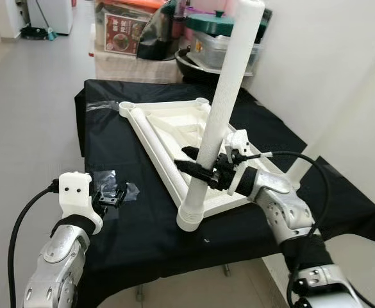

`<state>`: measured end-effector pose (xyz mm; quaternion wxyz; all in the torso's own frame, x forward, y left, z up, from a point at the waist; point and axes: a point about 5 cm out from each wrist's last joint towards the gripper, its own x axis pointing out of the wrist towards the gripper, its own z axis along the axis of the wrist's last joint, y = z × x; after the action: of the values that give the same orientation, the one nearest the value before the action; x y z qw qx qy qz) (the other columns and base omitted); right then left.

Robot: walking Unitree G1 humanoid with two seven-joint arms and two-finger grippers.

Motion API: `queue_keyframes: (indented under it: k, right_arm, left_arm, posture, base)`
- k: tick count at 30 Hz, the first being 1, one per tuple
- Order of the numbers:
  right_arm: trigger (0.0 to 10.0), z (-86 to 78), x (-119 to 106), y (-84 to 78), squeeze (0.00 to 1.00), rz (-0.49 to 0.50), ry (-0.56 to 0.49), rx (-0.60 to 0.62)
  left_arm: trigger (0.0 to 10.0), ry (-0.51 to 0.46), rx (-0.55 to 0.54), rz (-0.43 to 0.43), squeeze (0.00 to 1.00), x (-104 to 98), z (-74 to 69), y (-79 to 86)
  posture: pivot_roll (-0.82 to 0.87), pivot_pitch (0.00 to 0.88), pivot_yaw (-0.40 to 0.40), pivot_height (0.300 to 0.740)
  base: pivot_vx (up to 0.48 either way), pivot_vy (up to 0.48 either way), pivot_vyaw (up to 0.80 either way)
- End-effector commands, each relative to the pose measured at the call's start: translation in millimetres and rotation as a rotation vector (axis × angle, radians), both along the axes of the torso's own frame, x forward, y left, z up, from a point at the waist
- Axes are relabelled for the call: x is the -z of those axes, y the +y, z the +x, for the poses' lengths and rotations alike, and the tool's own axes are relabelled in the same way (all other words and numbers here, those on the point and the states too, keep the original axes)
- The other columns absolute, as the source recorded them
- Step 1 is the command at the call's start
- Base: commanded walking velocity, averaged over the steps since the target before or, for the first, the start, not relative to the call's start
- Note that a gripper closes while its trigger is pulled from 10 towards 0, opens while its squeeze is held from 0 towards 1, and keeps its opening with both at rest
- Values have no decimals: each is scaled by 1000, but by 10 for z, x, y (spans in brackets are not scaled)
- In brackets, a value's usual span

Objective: Building children table

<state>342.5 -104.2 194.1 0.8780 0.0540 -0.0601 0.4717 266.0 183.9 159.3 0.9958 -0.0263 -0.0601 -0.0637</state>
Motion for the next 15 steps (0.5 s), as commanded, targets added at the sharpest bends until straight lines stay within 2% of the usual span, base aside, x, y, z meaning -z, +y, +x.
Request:
queue_keyframes:
  k: [1,4,6,8,9,11,12,13,15]
  right_arm:
    - [10000,24,187,-32,0,8,66,131]
    - [10000,20,246,-140,0,20,60,412]
    - [10000,5,257,-158,0,16,56,456]
    - [10000,-23,347,-244,0,-29,111,621]
    - [10000,-23,347,-244,0,-29,111,621]
    - [10000,-55,406,-365,0,-56,172,788]
    - [10000,-55,406,-365,0,-56,172,788]
    - [10000,-68,433,-423,0,-108,192,857]
    - [10000,-84,453,-472,0,-167,208,922]
  left_arm:
    - [10000,5,3,-10,0,12,-14,-35]
    - [10000,4,-4,-9,0,15,-11,-26]
    - [10000,4,-5,-9,0,16,-10,-24]
    - [10000,5,-6,-6,0,20,3,-20]
    - [10000,5,-6,-6,0,20,3,-20]
    - [10000,5,-10,-3,0,16,26,-12]
    - [10000,5,-10,-3,0,16,26,-12]
    - [10000,5,-16,3,0,13,43,-5]
    - [10000,7,-25,10,0,10,68,4]
  posture:
    - [167,0,-192,740]
    - [155,0,-182,740]
    - [155,0,-182,740]
    - [138,0,-167,740]
    - [138,0,-167,740]
    - [132,0,-164,740]
    - [132,0,-164,740]
    - [126,0,-159,740]
    - [123,0,-158,740]
  base:
    - [0,0,0]
    - [0,0,0]
    - [0,0,0]
    - [0,0,0]
    - [0,0,0]
    - [0,0,0]
    - [0,0,0]
    - [0,0,0]
    - [0,0,0]
